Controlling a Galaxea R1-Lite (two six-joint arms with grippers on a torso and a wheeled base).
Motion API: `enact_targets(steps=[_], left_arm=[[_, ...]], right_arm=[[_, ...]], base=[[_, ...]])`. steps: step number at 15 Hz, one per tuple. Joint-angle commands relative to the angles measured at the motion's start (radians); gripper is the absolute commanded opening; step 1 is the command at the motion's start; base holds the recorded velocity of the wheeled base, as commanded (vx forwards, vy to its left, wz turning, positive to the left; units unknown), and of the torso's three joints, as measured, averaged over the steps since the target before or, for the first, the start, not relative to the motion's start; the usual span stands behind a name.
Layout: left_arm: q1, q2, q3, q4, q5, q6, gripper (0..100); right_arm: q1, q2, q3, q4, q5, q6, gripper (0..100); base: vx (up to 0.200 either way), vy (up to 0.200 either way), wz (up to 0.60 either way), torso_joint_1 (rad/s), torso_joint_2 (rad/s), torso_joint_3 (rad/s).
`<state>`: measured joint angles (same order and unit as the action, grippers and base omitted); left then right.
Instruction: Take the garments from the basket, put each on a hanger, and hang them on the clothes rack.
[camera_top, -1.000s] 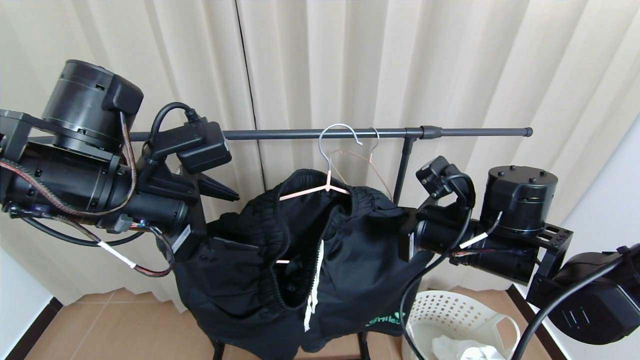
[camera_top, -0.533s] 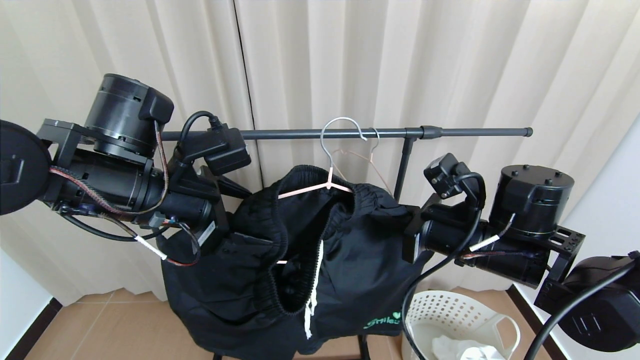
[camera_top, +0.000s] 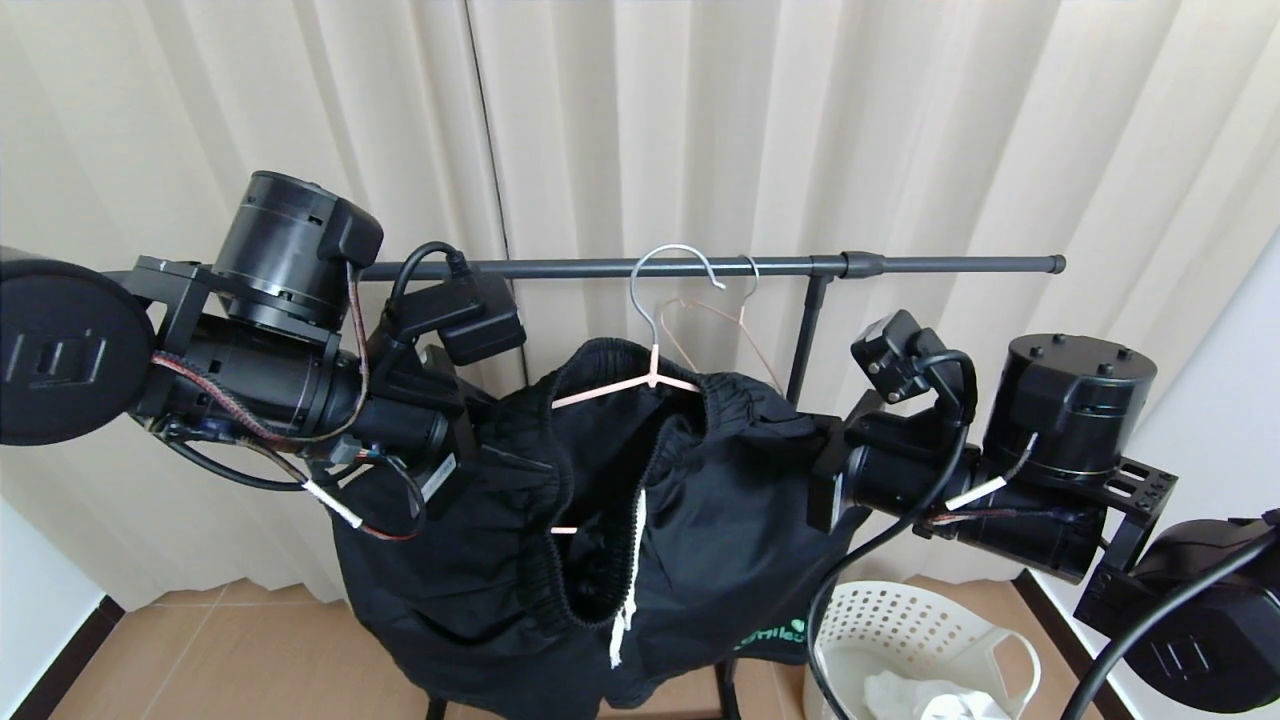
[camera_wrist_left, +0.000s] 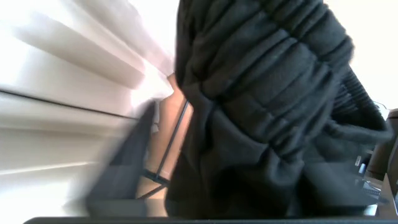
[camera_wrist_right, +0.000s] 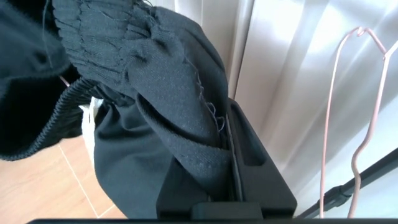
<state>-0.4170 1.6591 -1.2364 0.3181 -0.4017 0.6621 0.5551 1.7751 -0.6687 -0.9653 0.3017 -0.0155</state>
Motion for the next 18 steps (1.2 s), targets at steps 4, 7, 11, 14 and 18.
enact_targets(steps=[4, 7, 11, 14, 18], left_arm=[[0.003, -0.033, 0.029, -0.001, 0.003, -0.001, 0], [0.004, -0.048, 0.031, -0.001, 0.006, -0.035, 0], [0.011, -0.067, 0.031, -0.001, 0.006, -0.042, 0], [0.032, -0.102, 0.063, -0.013, 0.006, -0.047, 0], [0.07, -0.151, 0.16, -0.123, 0.006, -0.049, 0]], right_arm=[[0.0, 0.0, 0.0, -0.003, -0.001, 0.0, 0], [0.0, 0.0, 0.0, -0.003, 0.002, 0.0, 0], [-0.027, -0.054, 0.029, 0.004, 0.094, -0.003, 100], [-0.107, -0.103, 0.061, 0.011, 0.234, -0.034, 100], [-0.178, -0.118, 0.101, 0.011, 0.373, -0.087, 100]], base=[[0.0, 0.0, 0.0, 0.0, 0.0, 0.0], [0.0, 0.0, 0.0, 0.0, 0.0, 0.0], [0.0, 0.0, 0.0, 0.0, 0.0, 0.0], [0.0, 0.0, 0.0, 0.0, 0.0, 0.0], [0.0, 0.0, 0.0, 0.0, 0.0, 0.0]])
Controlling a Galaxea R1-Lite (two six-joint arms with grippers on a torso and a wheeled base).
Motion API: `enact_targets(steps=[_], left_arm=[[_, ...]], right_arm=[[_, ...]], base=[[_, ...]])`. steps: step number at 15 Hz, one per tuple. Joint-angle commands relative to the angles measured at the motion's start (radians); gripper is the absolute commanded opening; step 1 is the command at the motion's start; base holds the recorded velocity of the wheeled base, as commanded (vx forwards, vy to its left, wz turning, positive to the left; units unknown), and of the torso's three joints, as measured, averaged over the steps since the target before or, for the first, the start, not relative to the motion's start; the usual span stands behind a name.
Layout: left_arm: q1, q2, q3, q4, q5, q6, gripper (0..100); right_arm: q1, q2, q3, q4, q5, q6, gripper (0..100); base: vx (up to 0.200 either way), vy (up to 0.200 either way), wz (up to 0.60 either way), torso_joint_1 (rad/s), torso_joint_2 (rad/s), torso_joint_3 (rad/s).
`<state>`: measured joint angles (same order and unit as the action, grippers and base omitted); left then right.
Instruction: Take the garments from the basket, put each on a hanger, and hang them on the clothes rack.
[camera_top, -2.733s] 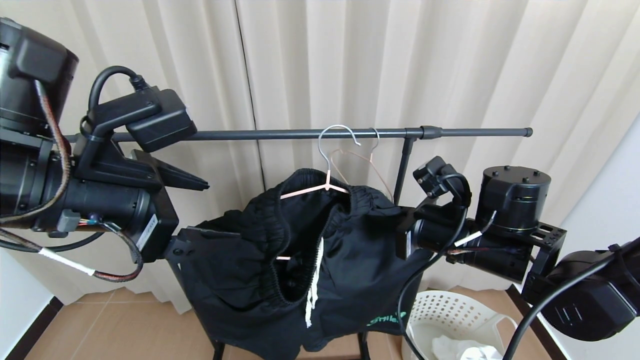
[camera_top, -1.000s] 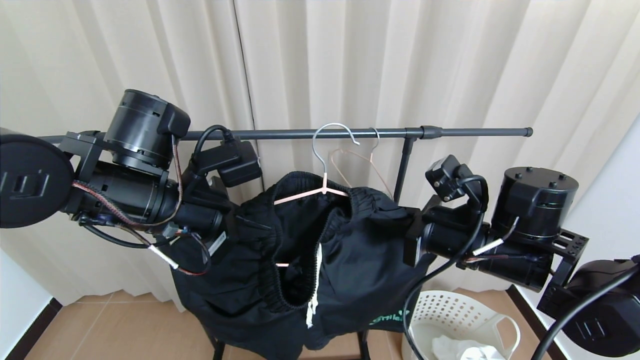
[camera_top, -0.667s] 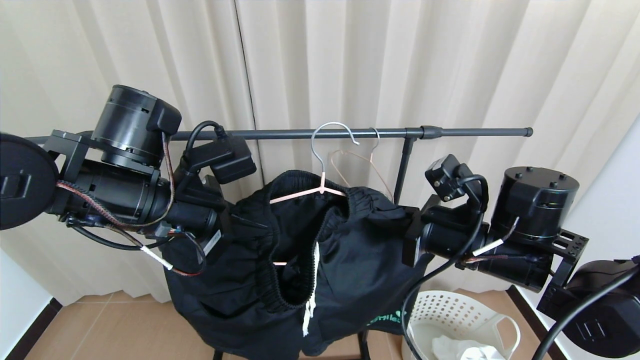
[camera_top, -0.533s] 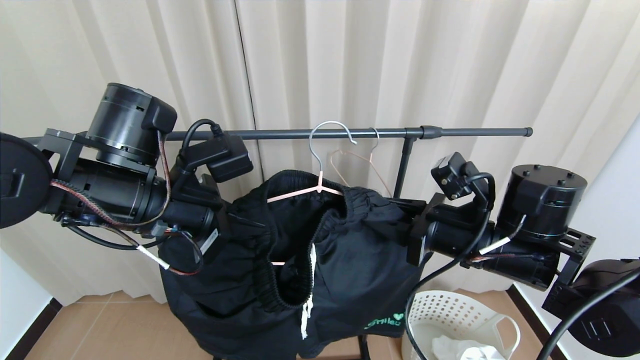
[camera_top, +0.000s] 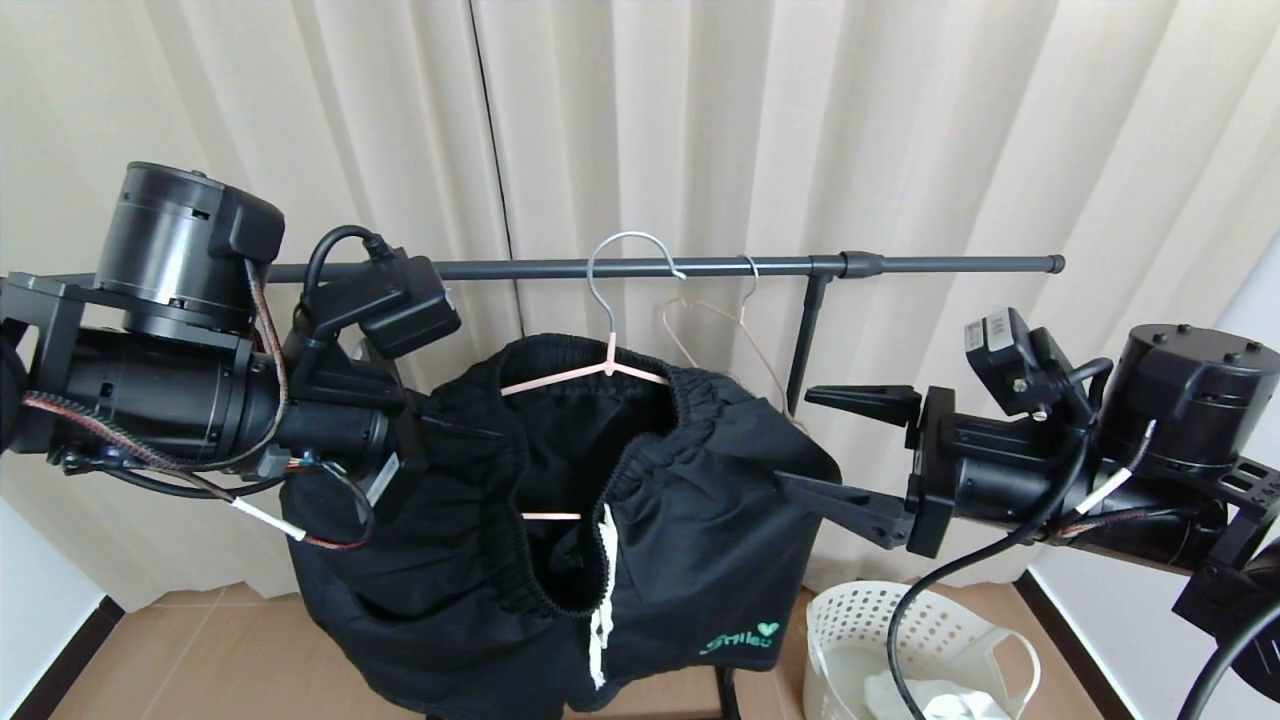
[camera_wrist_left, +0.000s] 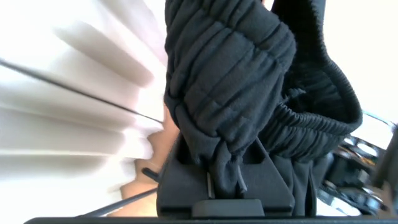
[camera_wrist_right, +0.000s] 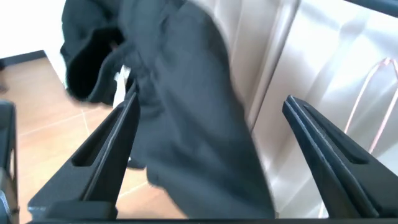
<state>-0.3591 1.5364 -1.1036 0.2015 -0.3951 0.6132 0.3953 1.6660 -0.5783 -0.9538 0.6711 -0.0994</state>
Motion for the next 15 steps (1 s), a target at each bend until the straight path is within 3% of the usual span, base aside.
enact_targets(steps=[1, 5, 8, 12, 15], left_arm=[[0.017, -0.042, 0.041, -0.019, -0.001, -0.006, 0], [0.032, -0.121, 0.076, -0.02, -0.004, -0.021, 0], [0.032, -0.173, 0.093, -0.02, -0.004, -0.035, 0], [0.032, -0.213, 0.102, -0.019, -0.004, -0.036, 0], [0.031, -0.229, 0.105, -0.017, -0.004, -0.036, 0]], right_arm=[[-0.03, -0.008, 0.015, 0.0, 0.033, -0.013, 100], [-0.092, 0.051, 0.026, -0.006, 0.124, -0.046, 100], [-0.104, 0.113, 0.017, -0.011, 0.127, -0.066, 100], [-0.108, 0.215, 0.017, -0.011, 0.125, -0.154, 100], [-0.105, 0.258, -0.002, -0.011, 0.119, -0.155, 100]], base=[[0.0, 0.0, 0.0, 0.0, 0.0, 0.0], [0.0, 0.0, 0.0, 0.0, 0.0, 0.0], [0.0, 0.0, 0.0, 0.0, 0.0, 0.0], [0.0, 0.0, 0.0, 0.0, 0.0, 0.0], [0.0, 0.0, 0.0, 0.0, 0.0, 0.0]])
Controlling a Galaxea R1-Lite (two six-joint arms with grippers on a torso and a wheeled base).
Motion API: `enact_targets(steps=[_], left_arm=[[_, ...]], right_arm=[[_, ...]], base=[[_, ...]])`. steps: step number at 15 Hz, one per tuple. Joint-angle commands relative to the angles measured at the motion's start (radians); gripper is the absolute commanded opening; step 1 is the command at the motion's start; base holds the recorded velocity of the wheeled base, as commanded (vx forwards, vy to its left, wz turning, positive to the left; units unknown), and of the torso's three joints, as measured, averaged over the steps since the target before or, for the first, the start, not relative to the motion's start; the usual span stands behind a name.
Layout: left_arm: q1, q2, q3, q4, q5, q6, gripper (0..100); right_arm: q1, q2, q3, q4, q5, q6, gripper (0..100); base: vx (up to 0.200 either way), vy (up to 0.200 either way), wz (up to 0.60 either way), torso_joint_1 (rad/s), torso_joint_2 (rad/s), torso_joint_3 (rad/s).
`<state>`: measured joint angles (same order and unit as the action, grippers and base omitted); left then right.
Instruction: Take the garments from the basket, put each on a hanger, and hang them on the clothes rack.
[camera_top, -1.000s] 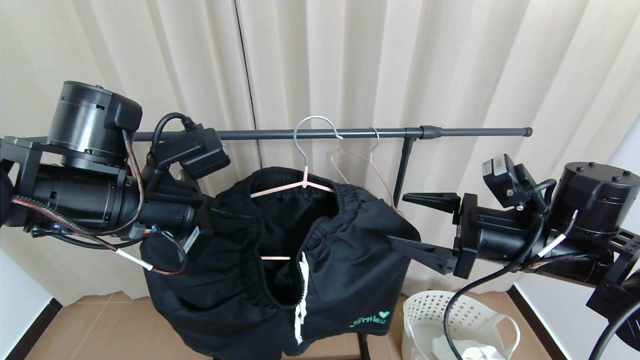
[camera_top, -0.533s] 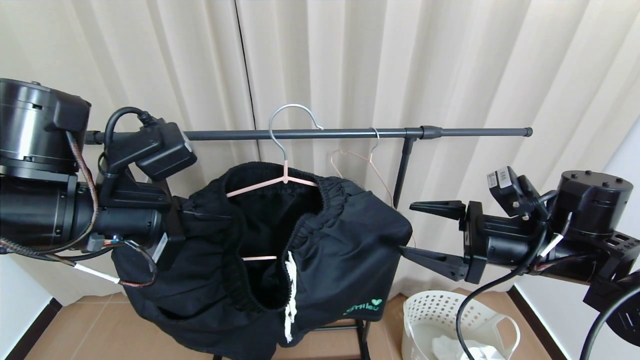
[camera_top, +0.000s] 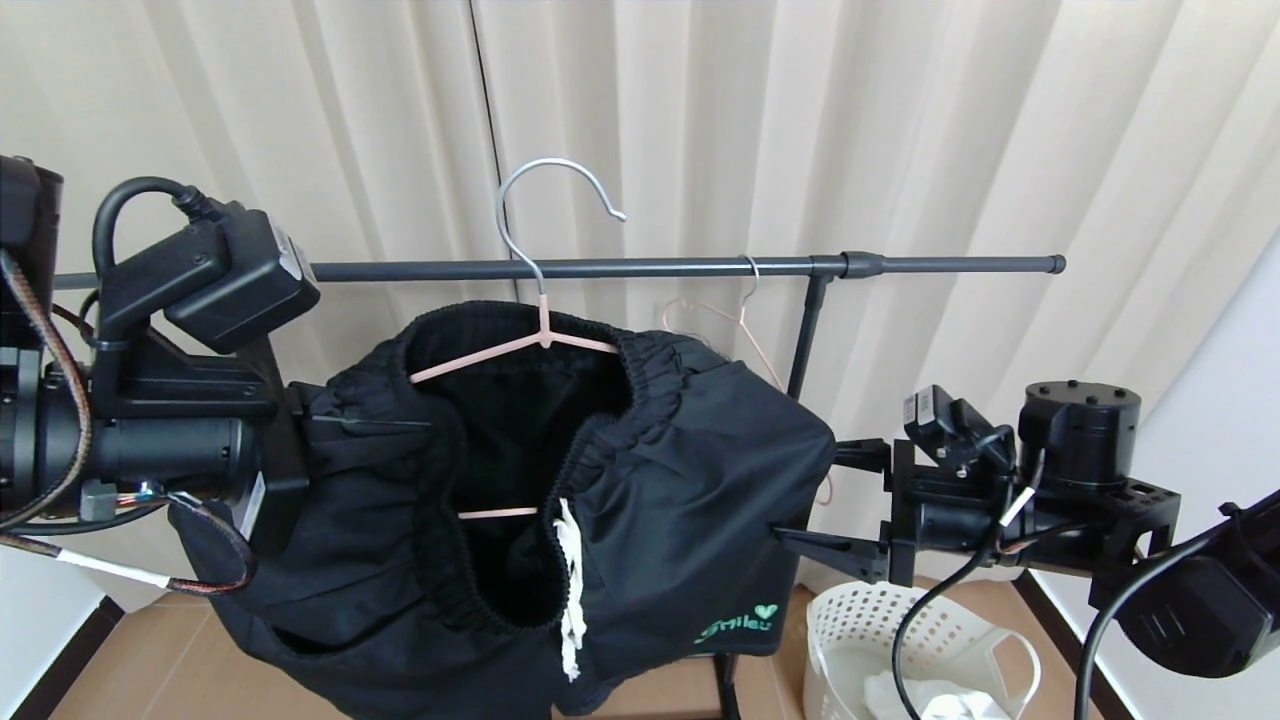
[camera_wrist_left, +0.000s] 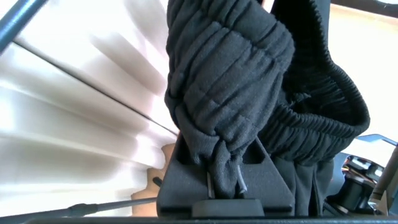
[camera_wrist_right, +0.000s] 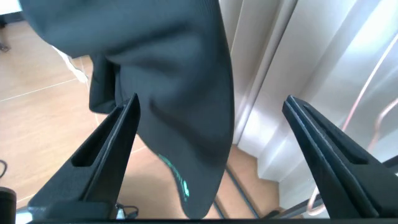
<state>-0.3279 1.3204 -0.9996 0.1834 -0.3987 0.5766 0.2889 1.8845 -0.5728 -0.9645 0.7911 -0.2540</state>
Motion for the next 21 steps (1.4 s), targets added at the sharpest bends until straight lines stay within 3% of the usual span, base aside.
enact_targets(steps=[1, 3, 4, 14, 21], left_arm=[[0.0, -0.013, 0.004, -0.001, 0.001, 0.0, 0], [0.0, -0.021, 0.013, -0.001, 0.001, -0.001, 0], [0.0, -0.023, 0.016, -0.001, 0.001, -0.001, 0], [0.029, -0.059, 0.032, -0.001, -0.002, -0.037, 0], [0.044, -0.084, 0.033, -0.001, 0.001, -0.072, 0]], right_arm=[[0.001, 0.042, -0.01, 0.0, -0.001, -0.001, 100], [0.001, 0.042, -0.012, 0.003, -0.003, -0.001, 100], [0.001, 0.042, -0.013, 0.003, -0.004, -0.001, 0], [-0.076, 0.099, -0.062, 0.004, -0.006, 0.001, 0], [-0.073, 0.116, -0.072, 0.006, -0.035, 0.001, 0]], base=[[0.0, 0.0, 0.0, 0.0, 0.0, 0.0], [0.0, 0.0, 0.0, 0.0, 0.0, 0.0], [0.0, 0.0, 0.0, 0.0, 0.0, 0.0], [0.0, 0.0, 0.0, 0.0, 0.0, 0.0], [0.0, 0.0, 0.0, 0.0, 0.0, 0.0]])
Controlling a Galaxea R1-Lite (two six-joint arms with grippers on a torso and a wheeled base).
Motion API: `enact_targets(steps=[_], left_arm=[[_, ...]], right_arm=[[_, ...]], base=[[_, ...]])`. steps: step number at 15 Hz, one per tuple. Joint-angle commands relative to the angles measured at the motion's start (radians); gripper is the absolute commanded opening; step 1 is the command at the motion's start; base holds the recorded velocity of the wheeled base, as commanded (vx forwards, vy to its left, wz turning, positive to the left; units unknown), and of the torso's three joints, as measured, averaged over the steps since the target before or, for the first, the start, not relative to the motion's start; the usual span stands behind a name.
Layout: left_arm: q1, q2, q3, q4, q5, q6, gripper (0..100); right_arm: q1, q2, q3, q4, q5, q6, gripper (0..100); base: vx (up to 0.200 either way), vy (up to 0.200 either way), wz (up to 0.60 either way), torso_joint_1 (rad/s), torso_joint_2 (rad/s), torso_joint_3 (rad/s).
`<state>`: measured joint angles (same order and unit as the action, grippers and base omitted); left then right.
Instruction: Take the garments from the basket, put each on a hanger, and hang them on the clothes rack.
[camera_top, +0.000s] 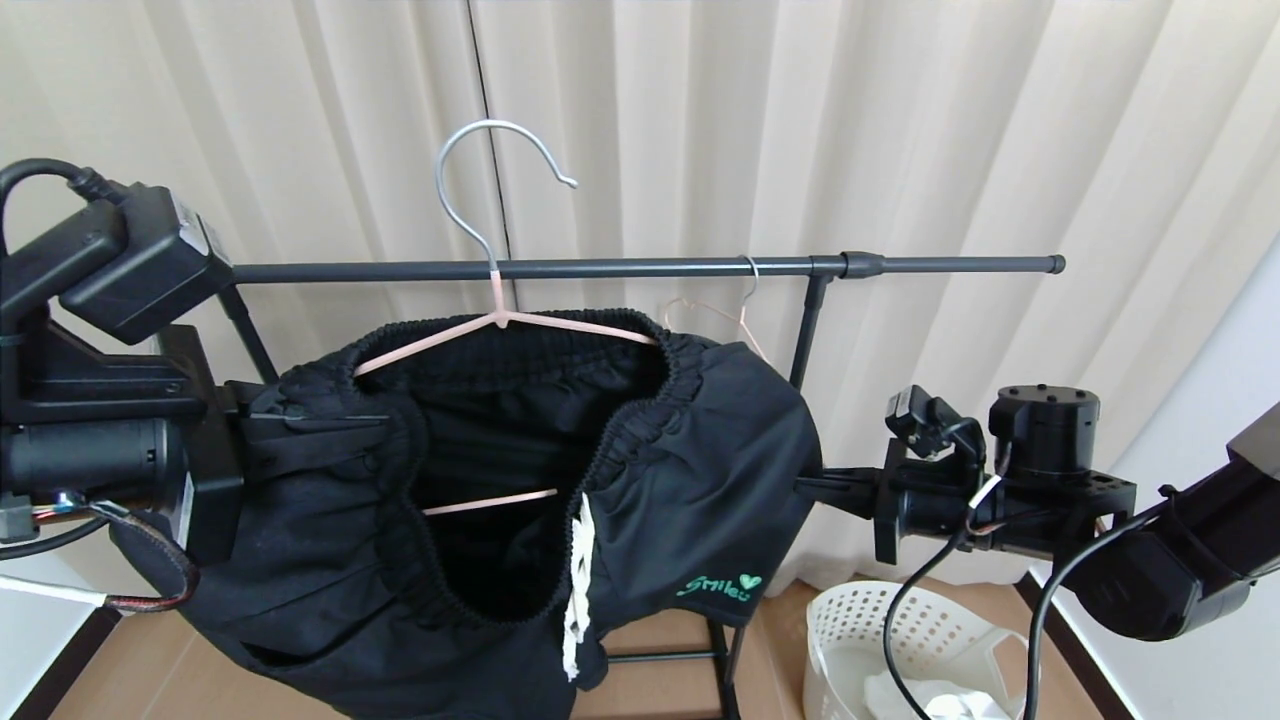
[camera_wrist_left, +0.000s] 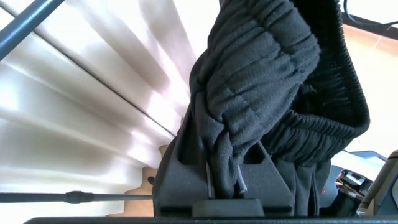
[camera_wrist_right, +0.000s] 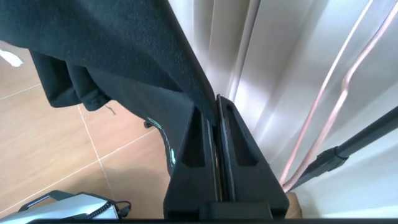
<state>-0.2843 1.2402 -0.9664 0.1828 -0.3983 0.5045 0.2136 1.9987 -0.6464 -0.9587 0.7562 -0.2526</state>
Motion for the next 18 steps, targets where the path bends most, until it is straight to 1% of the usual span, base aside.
enact_targets(steps=[1, 3, 4, 9, 10, 11, 12, 13, 15, 18], left_arm=[[0.0, -0.002, 0.008, 0.0, 0.003, 0.0, 0], [0.0, 0.001, 0.011, 0.0, 0.003, -0.001, 0], [0.005, 0.001, 0.015, 0.0, 0.004, -0.001, 0], [0.123, 0.045, 0.067, -0.002, 0.003, -0.001, 0], [0.148, 0.071, 0.071, -0.002, 0.003, -0.004, 0], [0.155, 0.085, 0.072, -0.002, 0.003, -0.021, 0], [0.155, 0.087, 0.072, -0.002, 0.003, -0.023, 0], [0.155, 0.122, 0.064, -0.005, 0.006, -0.084, 0], [0.16, 0.166, 0.066, -0.048, 0.013, -0.103, 0], [0.165, 0.24, 0.061, -0.123, 0.058, -0.146, 0]], right_arm=[[0.006, -0.003, 0.008, -0.003, 0.0, -0.001, 0], [0.009, -0.009, 0.024, -0.008, 0.0, -0.004, 0], [0.01, -0.011, 0.022, -0.008, 0.0, -0.004, 100], [0.012, -0.094, 0.037, -0.006, 0.002, -0.004, 100], [0.026, -0.124, 0.045, -0.005, 0.002, -0.002, 100], [0.035, -0.136, 0.048, -0.003, 0.002, -0.001, 100], [0.035, -0.138, 0.048, -0.003, 0.002, -0.001, 100], [0.043, -0.169, 0.06, -0.005, 0.002, -0.001, 100], [0.05, -0.19, 0.063, -0.003, 0.0, 0.001, 100], [0.05, -0.204, 0.068, -0.003, 0.0, 0.001, 100]], base=[[0.0, 0.0, 0.0, 0.0, 0.0, 0.0], [0.0, 0.0, 0.0, 0.0, 0.0, 0.0], [0.0, 0.0, 0.0, 0.0, 0.0, 0.0], [0.0, 0.0, 0.0, 0.0, 0.0, 0.0], [0.0, 0.0, 0.0, 0.0, 0.0, 0.0], [0.0, 0.0, 0.0, 0.0, 0.0, 0.0], [0.0, 0.0, 0.0, 0.0, 0.0, 0.0], [0.0, 0.0, 0.0, 0.0, 0.0, 0.0], [0.0, 0.0, 0.0, 0.0, 0.0, 0.0], [0.0, 0.0, 0.0, 0.0, 0.0, 0.0]])
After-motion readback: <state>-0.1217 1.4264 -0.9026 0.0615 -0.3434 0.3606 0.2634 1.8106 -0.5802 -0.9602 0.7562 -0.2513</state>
